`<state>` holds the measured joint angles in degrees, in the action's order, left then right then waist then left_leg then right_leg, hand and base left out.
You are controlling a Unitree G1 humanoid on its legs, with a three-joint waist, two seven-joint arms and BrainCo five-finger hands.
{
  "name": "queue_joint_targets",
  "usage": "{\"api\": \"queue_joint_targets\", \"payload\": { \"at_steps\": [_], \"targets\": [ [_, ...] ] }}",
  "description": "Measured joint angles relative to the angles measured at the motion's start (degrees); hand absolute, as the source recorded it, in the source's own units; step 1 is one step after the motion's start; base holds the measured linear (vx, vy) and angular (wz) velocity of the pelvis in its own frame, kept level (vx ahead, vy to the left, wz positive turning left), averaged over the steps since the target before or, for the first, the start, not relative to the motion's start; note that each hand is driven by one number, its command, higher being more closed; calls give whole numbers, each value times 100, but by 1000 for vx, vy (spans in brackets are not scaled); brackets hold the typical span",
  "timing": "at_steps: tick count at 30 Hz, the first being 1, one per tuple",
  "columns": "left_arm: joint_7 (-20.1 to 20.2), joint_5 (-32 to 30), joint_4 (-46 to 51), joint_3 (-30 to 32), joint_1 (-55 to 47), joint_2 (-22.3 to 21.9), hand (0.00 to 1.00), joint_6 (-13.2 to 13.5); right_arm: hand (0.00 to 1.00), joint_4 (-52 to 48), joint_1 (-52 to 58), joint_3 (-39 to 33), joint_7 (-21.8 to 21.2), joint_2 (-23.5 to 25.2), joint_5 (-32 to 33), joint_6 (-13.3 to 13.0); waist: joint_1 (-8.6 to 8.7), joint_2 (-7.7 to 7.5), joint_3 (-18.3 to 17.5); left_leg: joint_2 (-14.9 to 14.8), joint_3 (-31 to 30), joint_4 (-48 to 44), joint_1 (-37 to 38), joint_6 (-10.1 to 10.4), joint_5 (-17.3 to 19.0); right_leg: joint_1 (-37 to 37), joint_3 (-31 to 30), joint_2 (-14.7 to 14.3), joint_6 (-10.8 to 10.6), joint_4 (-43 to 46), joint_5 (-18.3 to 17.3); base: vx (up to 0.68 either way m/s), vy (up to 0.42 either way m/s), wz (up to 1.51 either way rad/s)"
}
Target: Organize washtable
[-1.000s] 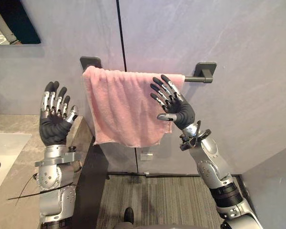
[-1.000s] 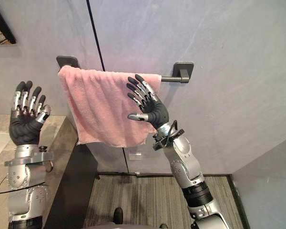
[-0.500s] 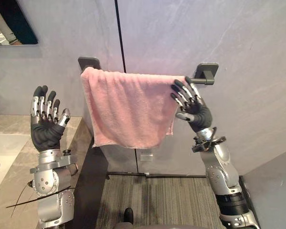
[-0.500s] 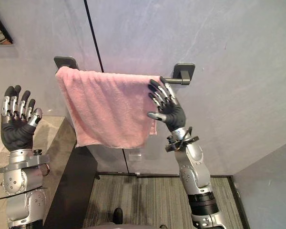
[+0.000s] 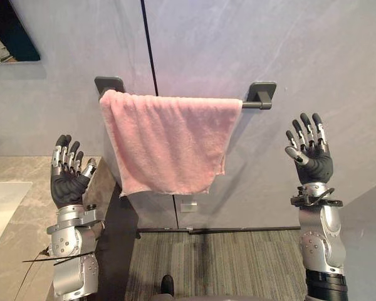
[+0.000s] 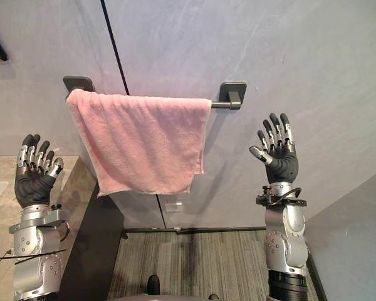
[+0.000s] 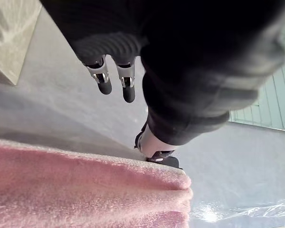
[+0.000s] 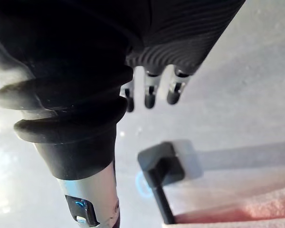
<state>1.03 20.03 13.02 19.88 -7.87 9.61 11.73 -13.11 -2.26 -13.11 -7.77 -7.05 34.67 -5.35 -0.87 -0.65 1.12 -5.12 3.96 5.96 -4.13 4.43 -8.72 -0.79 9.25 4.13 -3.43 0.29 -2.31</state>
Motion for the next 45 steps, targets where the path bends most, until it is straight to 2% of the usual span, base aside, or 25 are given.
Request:
{"api": "queue_joint_targets", "payload": {
  "at_steps": [14, 22, 32, 42, 45],
  "targets": [
    [-12, -46, -233, 36, 17, -1, 0, -18, 0, 288, -2, 110, 18, 60, 22, 8, 0, -23, 46, 7, -4, -1, -382, -26, -19, 354, 6, -4, -4, -22, 53, 8, -2, 0],
    [-21, -45, -235, -250, 272, -1, 0, -23, 0, 623, -217, 1011, -70, 82, 6, 169, -8, -36, 227, 12, -49, -2, -642, -30, -27, 613, 7, 2, -2, 59, 54, 4, 0, 0],
    [-29, -44, -457, -534, 544, 0, 0, -29, 0, 873, -610, 1603, -112, -30, -158, 180, 16, -31, 367, -12, -8, -1, -716, -39, -36, 761, -32, -10, 13, 151, 44, -4, -1, -3],
    [-14, -41, -608, -987, 701, 3, 0, -32, 0, 1190, -1514, 2345, -101, -155, -378, 184, 16, -31, 372, -18, 14, 0, -709, -49, -84, 806, -75, -12, 21, 240, 47, -3, 3, -2],
    [-1, -40, -742, -1116, 695, 5, 0, -126, 0, 1207, -1778, 2539, -100, -130, -378, 184, 6, -29, 376, -19, -14, 0, -709, -51, -108, 802, -46, -13, 21, 259, 47, -16, 2, 3]
  ]
}}
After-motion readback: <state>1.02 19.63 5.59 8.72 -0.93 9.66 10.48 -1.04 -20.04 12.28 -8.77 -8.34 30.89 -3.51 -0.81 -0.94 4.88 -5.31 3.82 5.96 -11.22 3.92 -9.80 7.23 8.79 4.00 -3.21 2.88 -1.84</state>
